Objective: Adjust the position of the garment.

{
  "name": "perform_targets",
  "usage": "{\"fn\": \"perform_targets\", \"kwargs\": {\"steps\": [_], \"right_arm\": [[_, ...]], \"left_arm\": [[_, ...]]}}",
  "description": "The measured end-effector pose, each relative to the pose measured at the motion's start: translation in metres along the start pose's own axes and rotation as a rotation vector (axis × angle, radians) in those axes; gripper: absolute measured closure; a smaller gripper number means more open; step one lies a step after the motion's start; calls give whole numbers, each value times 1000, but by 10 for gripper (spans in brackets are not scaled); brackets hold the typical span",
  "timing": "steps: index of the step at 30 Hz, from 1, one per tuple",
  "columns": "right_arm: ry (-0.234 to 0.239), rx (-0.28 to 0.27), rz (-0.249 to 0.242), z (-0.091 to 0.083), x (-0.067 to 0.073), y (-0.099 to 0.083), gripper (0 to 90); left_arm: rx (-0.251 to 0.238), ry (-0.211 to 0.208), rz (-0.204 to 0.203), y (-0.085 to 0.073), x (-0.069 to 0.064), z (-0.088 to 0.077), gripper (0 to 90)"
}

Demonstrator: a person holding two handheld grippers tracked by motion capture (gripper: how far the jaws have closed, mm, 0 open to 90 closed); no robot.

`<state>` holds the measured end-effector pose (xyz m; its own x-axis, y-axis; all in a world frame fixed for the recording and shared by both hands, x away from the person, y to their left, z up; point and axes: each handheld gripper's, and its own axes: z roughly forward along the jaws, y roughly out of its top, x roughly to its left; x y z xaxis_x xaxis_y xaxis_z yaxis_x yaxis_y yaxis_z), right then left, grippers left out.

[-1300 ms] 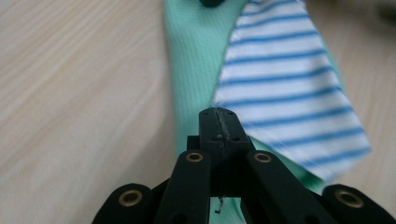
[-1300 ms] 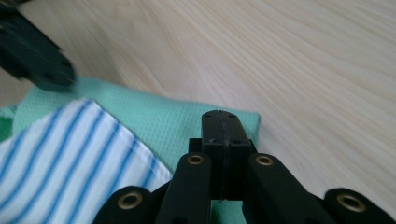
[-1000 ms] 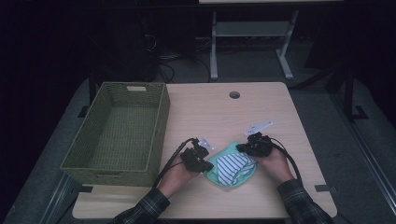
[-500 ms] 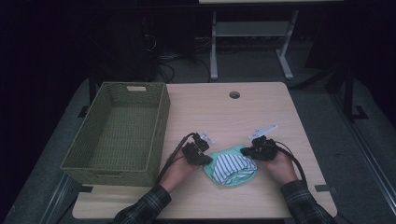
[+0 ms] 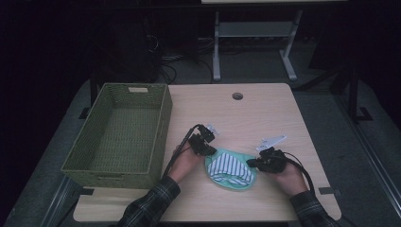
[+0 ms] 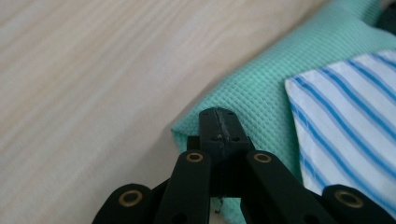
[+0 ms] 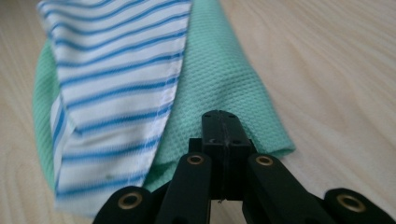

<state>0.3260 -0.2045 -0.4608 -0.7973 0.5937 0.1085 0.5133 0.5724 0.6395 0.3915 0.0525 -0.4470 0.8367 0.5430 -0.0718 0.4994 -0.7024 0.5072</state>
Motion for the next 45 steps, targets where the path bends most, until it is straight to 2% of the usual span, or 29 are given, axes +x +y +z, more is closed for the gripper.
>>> {"fn": "perform_targets", "kwargs": {"steps": [5, 9, 12, 13, 14, 16, 17, 19, 20, 21, 23, 24, 25, 26, 29, 37, 41, 42, 45], "right_arm": [[24, -1, -3, -1, 6, -5, 898], [45, -1, -24, -1, 11, -6, 899], [54, -10, -21, 0, 14, -4, 898], [49, -19, -26, -2, 13, -4, 898], [43, -34, -23, -4, 12, -3, 898], [28, -70, -9, -10, 8, 0, 898], [17, -76, -8, -11, 7, 2, 898], [-22, -85, 4, -12, 0, 5, 898], [-36, -86, 9, -10, -5, 5, 898], [-55, -80, 22, -9, -8, 6, 898], [-63, -64, 41, -4, -14, 6, 898], [-62, -48, 45, -1, -16, 5, 897], [-52, -33, 45, 2, -17, 3, 898], [-47, -21, 38, 3, -16, 2, 898], [-25, -15, 29, 2, -9, 0, 898], [33, -7, 3, 0, 9, -7, 898], [13, -12, -10, 0, 12, -7, 896], [11, -17, -1, 0, 11, -7, 889], [-19, -31, 11, -2, 7, -8, 829]], "left_arm": [[-20, -3, -17, 9, 7, 8, 897], [-26, 3, -4, 16, 12, 11, 896], [-45, -13, -16, 17, 15, 12, 896], [-51, -25, -16, 16, 15, 10, 896], [-71, -40, -37, 16, 14, 8, 896], [-73, -42, -15, 15, 13, 2, 896], [-91, -53, -26, 14, 10, -2, 896], [-92, -67, -9, 11, 6, -10, 896], [-101, -67, -16, 10, 2, -13, 895], [-94, -68, 1, 8, 0, -17, 889], [-108, -89, -10, 5, -5, -22, 859], [-106, -91, 1, 3, -7, -25, 843], [-118, -90, -8, 2, -10, -26, 831], [-107, -91, 9, 1, -11, -30, 815], [-123, -92, 12, -4, -17, -37, 752], [-101, -82, 48, -17, -31, -48, 576], [-72, -97, 73, -23, -34, -47, 495], [-67, -101, 81, -24, -35, -46, 476], [-61, -118, 92, -26, -40, -45, 419]]}}
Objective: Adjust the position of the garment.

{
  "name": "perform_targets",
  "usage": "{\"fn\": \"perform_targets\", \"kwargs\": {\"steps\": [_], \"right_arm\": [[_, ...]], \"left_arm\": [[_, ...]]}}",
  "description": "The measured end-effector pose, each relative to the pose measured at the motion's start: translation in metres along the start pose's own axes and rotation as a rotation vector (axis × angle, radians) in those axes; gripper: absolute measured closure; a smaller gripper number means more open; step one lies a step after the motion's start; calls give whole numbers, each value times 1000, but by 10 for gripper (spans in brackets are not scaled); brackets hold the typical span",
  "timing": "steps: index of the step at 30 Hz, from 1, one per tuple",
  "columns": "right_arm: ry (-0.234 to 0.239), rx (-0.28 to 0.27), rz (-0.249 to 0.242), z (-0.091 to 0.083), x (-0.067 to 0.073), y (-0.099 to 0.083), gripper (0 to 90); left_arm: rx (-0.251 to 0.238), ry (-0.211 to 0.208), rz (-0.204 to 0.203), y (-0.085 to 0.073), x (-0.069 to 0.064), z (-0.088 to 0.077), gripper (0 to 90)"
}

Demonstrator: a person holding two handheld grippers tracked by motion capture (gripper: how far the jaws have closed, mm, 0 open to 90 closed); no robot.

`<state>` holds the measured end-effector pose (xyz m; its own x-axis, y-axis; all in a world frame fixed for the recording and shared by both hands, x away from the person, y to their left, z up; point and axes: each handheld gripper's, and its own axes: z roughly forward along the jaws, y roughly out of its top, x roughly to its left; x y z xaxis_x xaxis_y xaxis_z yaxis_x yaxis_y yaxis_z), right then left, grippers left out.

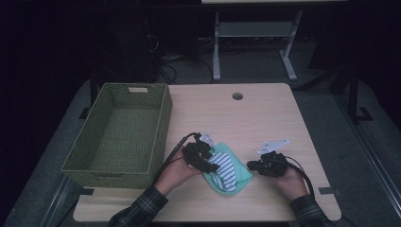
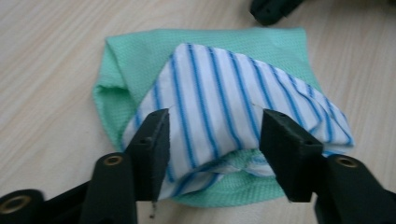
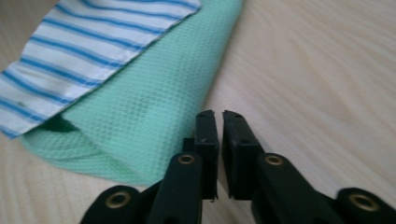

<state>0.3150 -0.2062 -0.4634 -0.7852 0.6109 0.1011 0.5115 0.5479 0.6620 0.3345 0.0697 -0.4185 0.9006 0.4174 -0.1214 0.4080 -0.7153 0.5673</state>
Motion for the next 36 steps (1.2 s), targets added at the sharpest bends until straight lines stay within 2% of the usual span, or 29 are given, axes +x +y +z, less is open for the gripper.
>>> {"fn": "perform_targets", "kwargs": {"steps": [6, 7, 11, 17, 18, 25, 31, 34, 36], "right_arm": [[-85, -16, 35, -1, -7, -3, 634], [-100, -16, 40, -1, -8, -3, 600], [-143, -15, 69, 0, -13, -6, 457], [-219, -34, 109, -2, -24, -9, 309], [-229, -37, 118, -2, -26, -10, 292], [-266, -56, 136, -1, -32, -12, 202], [-263, -53, 145, 0, -34, -14, 185], [-256, -56, 155, 1, -34, -14, 181], [-250, -61, 160, 1, -34, -14, 181]], "left_arm": [[29, 6, 23, -5, -8, 7, 274], [29, 8, 13, -6, -10, 10, 254], [47, 6, 29, -9, -13, 17, 196], [78, 0, 57, -11, -17, 27, 151], [91, 1, 70, -11, -16, 27, 144], [97, 21, 105, -13, -22, 33, 125], [135, 70, 180, -13, -29, 36, 127], [139, 77, 175, -12, -29, 36, 142], [135, 76, 173, -12, -28, 34, 191]]}}
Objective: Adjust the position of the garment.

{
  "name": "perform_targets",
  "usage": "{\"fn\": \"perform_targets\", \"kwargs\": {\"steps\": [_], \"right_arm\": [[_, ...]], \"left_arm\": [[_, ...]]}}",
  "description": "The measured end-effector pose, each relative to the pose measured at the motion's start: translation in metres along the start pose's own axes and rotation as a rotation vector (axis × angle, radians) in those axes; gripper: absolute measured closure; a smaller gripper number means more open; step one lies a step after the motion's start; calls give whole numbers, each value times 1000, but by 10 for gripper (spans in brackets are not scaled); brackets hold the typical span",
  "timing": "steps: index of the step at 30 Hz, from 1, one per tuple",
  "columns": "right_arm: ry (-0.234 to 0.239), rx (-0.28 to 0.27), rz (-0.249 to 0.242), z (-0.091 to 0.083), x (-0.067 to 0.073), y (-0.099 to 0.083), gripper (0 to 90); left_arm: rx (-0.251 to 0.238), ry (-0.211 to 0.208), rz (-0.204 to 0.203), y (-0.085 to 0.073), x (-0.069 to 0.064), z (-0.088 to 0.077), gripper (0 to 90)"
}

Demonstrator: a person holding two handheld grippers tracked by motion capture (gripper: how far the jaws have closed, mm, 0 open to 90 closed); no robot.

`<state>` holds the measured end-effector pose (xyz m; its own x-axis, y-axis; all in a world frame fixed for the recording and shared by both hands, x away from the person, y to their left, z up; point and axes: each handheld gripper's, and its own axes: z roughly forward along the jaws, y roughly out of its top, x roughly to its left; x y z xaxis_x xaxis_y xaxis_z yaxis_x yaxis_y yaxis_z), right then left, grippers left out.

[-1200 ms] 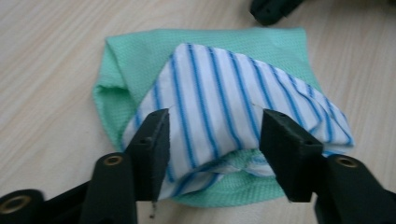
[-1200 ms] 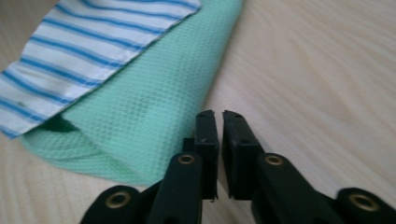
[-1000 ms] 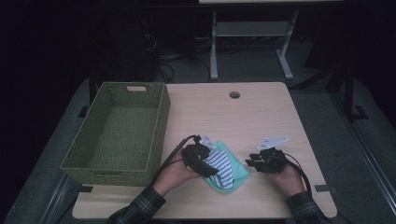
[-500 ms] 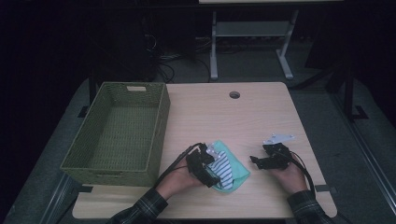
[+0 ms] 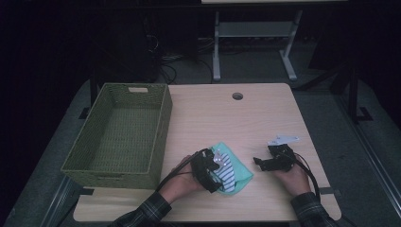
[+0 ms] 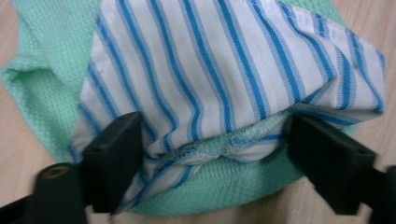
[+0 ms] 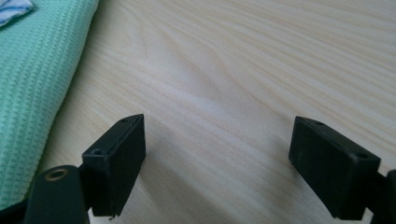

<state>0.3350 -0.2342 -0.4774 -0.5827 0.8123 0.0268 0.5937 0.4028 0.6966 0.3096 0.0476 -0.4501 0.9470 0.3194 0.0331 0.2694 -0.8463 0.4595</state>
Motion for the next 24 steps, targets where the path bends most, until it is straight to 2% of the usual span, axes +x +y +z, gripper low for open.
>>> {"fn": "perform_targets", "kwargs": {"steps": [7, 13, 17, 22, 24], "right_arm": [[3, -6, 6, 1, -1, -1, 168], [4, -20, 13, 2, 0, -2, 152], [4, -31, 6, 2, 0, -3, 146], [6, -41, 3, 2, -1, -5, 144], [6, -42, 3, 2, -1, -5, 141]], "left_arm": [[-27, 18, -19, -3, 9, -5, 468], [-27, 42, -12, -3, 14, -6, 648], [-37, 38, -31, -4, 17, -6, 720], [-48, 19, -54, -5, 21, -7, 739], [-53, -7, -73, -6, 24, -8, 742]]}}
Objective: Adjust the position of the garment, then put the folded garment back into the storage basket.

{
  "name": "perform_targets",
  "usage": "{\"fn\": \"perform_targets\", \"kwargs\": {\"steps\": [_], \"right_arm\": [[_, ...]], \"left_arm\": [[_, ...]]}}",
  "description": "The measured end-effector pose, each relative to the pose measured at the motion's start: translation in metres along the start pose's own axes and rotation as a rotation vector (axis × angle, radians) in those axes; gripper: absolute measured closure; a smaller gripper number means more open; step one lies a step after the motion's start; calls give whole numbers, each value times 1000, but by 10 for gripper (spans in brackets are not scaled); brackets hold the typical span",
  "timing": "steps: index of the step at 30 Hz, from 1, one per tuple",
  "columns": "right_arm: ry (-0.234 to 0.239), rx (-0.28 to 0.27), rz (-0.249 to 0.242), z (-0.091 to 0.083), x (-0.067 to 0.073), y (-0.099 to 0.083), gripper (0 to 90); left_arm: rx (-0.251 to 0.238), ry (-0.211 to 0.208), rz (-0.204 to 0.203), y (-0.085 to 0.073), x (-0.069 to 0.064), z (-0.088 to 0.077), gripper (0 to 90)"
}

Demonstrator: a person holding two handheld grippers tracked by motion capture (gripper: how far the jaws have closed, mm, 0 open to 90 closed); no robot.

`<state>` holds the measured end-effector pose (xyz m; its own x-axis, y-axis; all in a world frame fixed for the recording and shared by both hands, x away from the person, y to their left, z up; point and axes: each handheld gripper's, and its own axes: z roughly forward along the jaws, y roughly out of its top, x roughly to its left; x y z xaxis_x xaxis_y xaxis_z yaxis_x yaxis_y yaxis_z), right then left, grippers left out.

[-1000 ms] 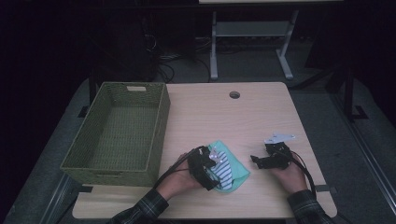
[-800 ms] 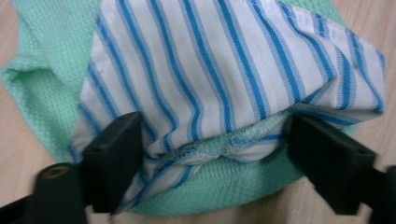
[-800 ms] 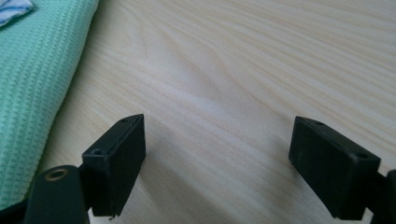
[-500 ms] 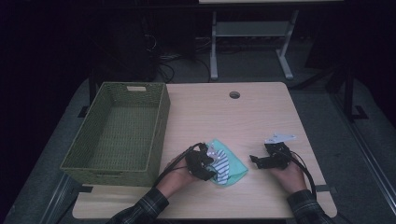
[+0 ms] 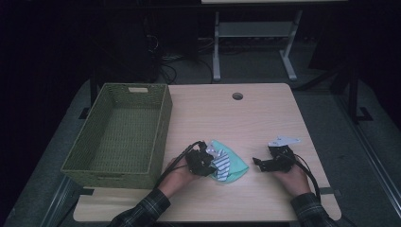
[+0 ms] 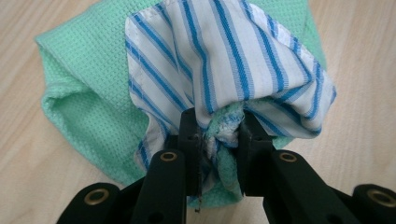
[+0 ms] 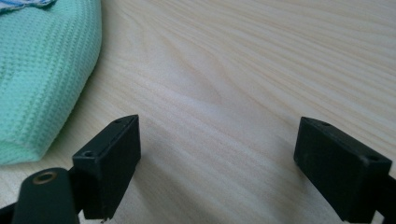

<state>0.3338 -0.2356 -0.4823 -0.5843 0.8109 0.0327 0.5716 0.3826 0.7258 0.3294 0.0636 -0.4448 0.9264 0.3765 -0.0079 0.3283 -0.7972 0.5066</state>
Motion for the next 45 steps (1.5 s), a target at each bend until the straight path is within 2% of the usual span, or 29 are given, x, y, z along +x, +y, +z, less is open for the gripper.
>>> {"fn": "perform_targets", "kwargs": {"steps": [4, 5, 6, 7, 10, 14, 18, 24, 26, 29, 31, 35, 38, 42, 44, 45], "right_arm": [[-1, 0, 1, 0, 0, 0, 139], [-1, 1, 2, 0, 0, 0, 138], [-1, 1, 2, 0, 0, 0, 138], [-2, 1, 3, 0, 0, 0, 138], [-1, 3, 6, 0, 0, 0, 135], [-1, 4, 7, 0, 0, 0, 134], [-2, 4, 7, 0, 0, 0, 134], [-2, 4, 8, 0, 0, 0, 133], [-2, 4, 8, 0, 0, 0, 133], [-2, 5, 8, 0, 0, 0, 133], [-2, 4, 9, 0, 0, 0, 133], [-2, 5, 9, 0, 0, 0, 133], [-2, 5, 8, 0, 0, 0, 131], [-3, 5, 8, 0, 0, 0, 129], [-3, 4, 12, 0, 1, 0, 129], [-2, 4, 11, 0, 1, 0, 129]], "left_arm": [[-22, -30, -37, 0, 4, -3, 745], [-19, -30, -29, 0, 5, -5, 746], [-31, -32, -42, 1, 5, -5, 746], [-28, -29, -29, 2, 5, -7, 746], [-57, -46, -61, 3, 5, -11, 746], [-66, -63, -66, 7, 7, -18, 746], [-91, -70, -91, 12, 9, -28, 746], [-99, -83, -104, 20, 13, -39, 746], [-91, -87, -86, 24, 15, -43, 745], [-113, -84, -95, 29, 14, -48, 745], [-106, -78, -76, 32, 16, -52, 745], [-131, -81, -100, 35, 17, -60, 744], [-127, -77, -88, 37, 19, -66, 744], [-142, -89, -108, 38, 22, -72, 743], [-132, -83, -97, 38, 23, -75, 743], [-141, -79, -106, 39, 23, -76, 743]]}}
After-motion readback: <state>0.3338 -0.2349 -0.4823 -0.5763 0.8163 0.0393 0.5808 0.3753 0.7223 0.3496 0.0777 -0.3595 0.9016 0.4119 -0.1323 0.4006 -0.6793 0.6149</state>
